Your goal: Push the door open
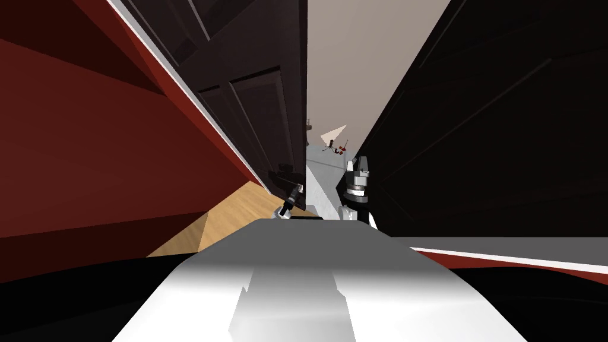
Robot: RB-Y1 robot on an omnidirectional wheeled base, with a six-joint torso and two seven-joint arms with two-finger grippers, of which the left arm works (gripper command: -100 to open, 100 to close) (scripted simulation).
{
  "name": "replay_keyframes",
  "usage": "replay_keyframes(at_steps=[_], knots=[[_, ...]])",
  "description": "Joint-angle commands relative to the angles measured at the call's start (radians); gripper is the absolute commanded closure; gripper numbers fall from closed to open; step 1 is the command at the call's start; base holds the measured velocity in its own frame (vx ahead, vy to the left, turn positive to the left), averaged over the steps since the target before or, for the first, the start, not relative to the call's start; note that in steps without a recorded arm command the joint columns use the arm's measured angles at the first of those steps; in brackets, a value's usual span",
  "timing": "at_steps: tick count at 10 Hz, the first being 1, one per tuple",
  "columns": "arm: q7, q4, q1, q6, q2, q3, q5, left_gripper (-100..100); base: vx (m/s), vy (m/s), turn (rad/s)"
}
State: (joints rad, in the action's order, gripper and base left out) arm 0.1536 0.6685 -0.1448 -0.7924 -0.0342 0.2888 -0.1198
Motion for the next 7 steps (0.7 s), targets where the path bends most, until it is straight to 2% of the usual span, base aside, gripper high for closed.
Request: replay_keyframes(at_steps=[1,5,7], knots=[[0.0,0.0,0.0,0.002,-0.001,0.0,0.0,100,-0.029,0.016,-0.019],[0.0,0.0,0.0,0.002,-0.001,0.0,0.0,100,-0.007,0.005,-0.001],[-0.005,-0.002,0.001,0.005,-0.009,-0.015,0.003,100,0.128,-0.078,0.032]])
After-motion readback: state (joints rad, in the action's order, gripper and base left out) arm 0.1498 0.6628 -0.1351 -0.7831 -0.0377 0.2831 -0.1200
